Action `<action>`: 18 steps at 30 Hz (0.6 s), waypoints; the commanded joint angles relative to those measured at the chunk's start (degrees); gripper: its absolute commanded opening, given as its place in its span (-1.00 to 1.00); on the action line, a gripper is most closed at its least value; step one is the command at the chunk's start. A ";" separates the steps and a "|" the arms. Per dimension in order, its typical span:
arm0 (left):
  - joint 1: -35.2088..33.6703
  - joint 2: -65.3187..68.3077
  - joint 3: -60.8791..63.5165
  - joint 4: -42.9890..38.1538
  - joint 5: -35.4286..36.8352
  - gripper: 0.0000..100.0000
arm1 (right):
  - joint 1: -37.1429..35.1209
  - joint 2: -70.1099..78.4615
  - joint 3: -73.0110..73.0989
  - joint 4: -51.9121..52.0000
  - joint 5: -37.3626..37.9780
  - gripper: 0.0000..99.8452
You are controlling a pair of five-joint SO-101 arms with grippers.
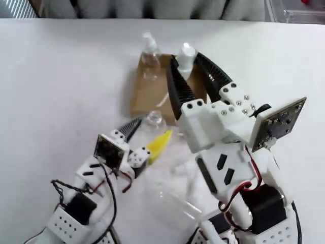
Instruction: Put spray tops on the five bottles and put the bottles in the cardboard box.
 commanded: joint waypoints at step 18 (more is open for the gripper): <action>-2.68 -0.66 -0.70 -2.46 0.62 -0.95 | -5.14 -3.56 6.24 1.45 -0.18 -0.97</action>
